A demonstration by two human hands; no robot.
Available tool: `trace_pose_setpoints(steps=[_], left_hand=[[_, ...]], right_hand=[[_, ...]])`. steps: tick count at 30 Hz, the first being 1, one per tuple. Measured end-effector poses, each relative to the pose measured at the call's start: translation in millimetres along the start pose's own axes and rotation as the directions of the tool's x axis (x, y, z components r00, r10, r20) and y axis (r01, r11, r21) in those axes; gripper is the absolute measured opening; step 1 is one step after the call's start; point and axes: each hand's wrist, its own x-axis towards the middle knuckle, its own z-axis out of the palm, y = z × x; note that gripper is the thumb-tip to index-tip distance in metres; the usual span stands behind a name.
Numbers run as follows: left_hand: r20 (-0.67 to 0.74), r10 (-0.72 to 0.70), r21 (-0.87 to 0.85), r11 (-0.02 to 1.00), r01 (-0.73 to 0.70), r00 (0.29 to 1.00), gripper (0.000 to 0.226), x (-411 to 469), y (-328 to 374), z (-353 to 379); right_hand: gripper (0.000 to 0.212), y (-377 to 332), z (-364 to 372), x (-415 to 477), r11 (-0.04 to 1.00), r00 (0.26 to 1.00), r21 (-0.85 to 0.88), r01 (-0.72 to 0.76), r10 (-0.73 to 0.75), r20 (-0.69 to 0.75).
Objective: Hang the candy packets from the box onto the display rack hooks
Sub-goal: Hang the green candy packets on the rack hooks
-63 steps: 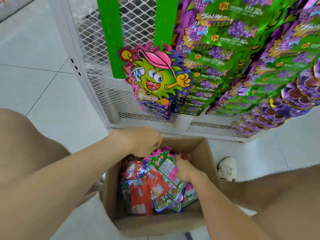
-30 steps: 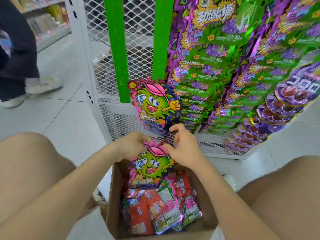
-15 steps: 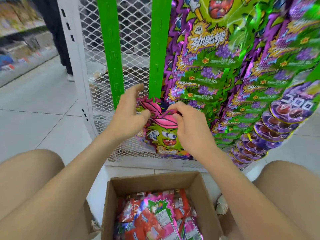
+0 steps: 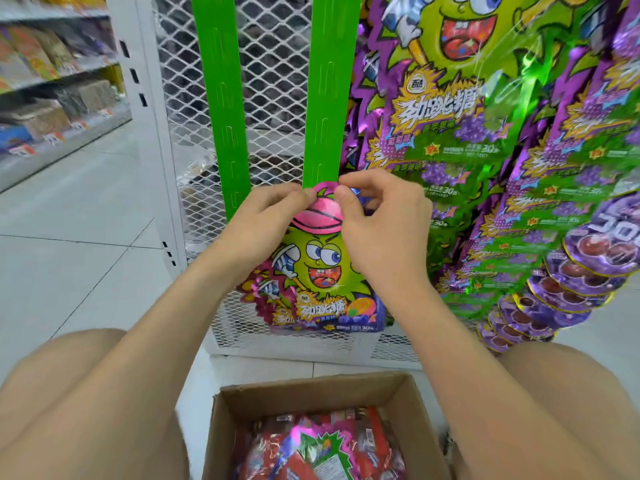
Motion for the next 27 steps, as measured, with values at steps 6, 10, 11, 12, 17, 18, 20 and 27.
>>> trace_pose_setpoints(steps=[6,10,11,12,17,18,20,27], left_hand=[[0.013,0.034,0.048,0.998,-0.035,0.999,0.036,-6,-1,-3],[0.017,0.205,0.254,0.946,-0.203,0.979,0.04,-7,-17,-7],[-0.028,0.262,0.305,0.921,-0.241,0.965,0.03,-8,-20,-6],[-0.075,0.317,0.338,0.9,-0.275,0.945,0.019,-11,-22,-5],[-0.251,0.54,0.617,0.729,-0.297,0.803,0.033,-39,-42,6],[-0.234,0.567,0.651,0.694,-0.306,0.79,0.03,-46,-45,8],[-0.065,0.534,0.673,0.647,-0.358,0.843,0.022,-58,-57,12],[0.602,-0.363,0.752,0.557,-0.352,0.711,0.012,-94,-124,27]], right_hand=[[0.003,2,2,-8,0.998,0.995,-0.031,-0.06,0.062,0.072],[0.003,15,2,-19,0.998,0.99,-0.065,-0.016,0.025,0.14],[0.004,18,2,-20,0.998,0.988,-0.063,0.009,0.001,0.152],[0.006,20,0,-21,0.997,0.987,-0.063,0.04,-0.03,0.16],[0.032,27,-6,-48,0.917,0.953,-0.268,0.294,-0.258,0.16],[0.035,28,-8,-58,0.904,0.949,-0.296,0.307,-0.269,0.163],[0.037,31,-12,-79,0.901,0.947,-0.301,0.312,-0.268,0.178],[0.017,96,10,-151,0.882,0.584,-0.472,-0.008,0.387,0.714]])
